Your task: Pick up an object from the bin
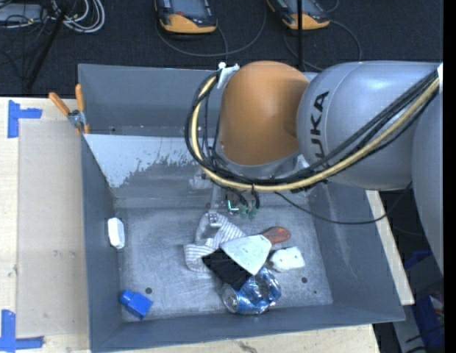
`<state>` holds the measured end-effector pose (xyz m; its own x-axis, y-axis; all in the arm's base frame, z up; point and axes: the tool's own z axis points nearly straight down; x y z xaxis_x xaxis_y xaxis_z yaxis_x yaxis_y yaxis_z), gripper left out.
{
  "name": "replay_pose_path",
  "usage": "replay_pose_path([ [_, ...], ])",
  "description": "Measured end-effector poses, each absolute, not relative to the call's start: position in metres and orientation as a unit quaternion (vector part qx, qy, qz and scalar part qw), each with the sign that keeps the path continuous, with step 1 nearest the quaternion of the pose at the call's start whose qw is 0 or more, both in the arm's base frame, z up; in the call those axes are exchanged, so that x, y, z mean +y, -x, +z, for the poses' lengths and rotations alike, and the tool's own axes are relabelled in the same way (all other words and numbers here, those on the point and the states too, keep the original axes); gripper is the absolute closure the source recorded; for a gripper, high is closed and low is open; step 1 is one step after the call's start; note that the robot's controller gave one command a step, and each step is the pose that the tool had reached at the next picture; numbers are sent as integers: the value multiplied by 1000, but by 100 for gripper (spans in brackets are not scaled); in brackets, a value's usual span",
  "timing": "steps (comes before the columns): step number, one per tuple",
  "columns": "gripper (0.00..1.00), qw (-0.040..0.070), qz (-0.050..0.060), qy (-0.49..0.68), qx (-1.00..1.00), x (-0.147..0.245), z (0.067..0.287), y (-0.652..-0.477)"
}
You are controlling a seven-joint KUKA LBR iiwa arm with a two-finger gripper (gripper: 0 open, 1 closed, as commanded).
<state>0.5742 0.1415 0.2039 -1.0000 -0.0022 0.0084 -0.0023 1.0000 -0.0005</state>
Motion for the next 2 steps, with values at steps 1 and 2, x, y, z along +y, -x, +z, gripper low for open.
replay_pose_path([
  [1,0,1,0,0,-1000,141,208,-576],
  [2,0,-3,-1,-29,-1000,132,184,-577],
])
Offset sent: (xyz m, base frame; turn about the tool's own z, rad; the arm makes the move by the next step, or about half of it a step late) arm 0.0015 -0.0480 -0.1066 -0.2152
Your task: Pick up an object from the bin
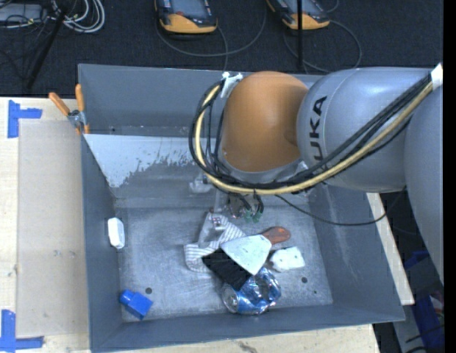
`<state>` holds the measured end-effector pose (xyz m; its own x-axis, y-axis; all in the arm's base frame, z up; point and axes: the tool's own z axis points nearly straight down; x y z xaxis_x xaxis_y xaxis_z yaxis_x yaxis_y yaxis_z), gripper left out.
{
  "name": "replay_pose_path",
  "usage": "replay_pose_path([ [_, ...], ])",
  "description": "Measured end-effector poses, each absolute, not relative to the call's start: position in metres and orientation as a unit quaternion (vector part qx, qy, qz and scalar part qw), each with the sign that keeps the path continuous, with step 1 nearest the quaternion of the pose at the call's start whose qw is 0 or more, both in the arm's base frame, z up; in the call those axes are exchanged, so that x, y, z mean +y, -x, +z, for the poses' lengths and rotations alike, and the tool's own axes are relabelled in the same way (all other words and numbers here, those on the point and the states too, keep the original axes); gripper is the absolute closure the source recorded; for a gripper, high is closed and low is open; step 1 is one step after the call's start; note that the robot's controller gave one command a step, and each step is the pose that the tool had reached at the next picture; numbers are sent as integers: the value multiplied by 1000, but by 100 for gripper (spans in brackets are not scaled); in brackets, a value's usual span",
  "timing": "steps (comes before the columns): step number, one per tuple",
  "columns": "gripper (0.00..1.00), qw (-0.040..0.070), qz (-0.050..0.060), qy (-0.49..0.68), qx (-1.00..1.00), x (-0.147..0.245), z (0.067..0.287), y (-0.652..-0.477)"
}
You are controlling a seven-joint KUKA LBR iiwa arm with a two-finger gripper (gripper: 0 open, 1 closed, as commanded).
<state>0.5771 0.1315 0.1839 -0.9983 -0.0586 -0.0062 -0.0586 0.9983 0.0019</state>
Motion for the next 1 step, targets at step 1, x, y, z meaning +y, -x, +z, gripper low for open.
replay_pose_path([
  [1,0,1,0,129,992,112,122,-574],
])
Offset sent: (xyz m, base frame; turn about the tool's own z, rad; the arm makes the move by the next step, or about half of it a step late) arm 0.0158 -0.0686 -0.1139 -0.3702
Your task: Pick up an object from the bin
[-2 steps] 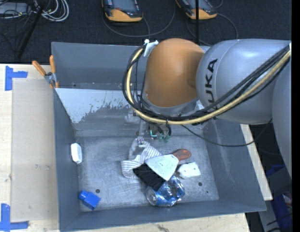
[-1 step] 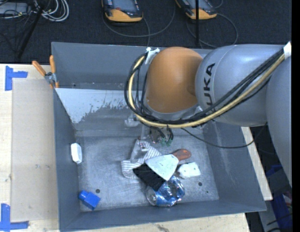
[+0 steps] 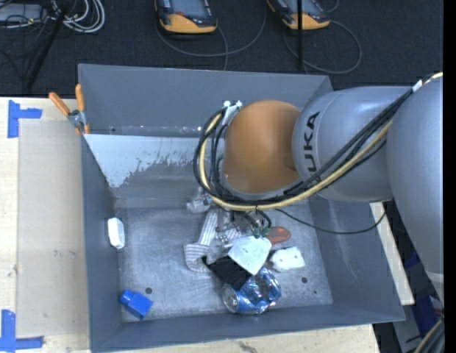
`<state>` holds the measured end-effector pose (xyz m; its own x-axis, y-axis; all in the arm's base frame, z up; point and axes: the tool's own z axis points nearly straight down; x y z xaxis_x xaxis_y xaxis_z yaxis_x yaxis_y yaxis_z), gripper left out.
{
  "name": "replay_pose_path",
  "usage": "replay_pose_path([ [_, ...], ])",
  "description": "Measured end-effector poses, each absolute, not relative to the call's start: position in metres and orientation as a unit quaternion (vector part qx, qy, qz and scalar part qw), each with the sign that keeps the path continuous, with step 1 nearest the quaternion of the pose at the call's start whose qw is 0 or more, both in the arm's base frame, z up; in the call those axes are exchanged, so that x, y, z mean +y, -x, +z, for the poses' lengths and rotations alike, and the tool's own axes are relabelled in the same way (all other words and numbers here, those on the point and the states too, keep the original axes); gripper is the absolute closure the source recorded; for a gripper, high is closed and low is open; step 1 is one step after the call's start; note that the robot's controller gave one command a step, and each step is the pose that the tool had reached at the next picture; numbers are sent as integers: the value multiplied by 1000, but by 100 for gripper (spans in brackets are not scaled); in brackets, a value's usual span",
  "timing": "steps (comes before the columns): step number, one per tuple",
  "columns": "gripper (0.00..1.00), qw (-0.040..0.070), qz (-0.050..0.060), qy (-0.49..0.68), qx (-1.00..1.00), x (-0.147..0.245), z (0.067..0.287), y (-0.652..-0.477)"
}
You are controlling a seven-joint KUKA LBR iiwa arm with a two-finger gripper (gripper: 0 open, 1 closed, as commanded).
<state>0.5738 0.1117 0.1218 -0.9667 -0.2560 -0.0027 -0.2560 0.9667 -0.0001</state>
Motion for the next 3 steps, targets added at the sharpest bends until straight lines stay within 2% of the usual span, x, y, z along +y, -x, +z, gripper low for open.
replay_pose_path([
  [1,100,-7,1,211,977,64,78,-594],
  [2,100,-6,1,211,978,64,78,-594],
  [3,100,2,0,338,941,49,228,-609],
])
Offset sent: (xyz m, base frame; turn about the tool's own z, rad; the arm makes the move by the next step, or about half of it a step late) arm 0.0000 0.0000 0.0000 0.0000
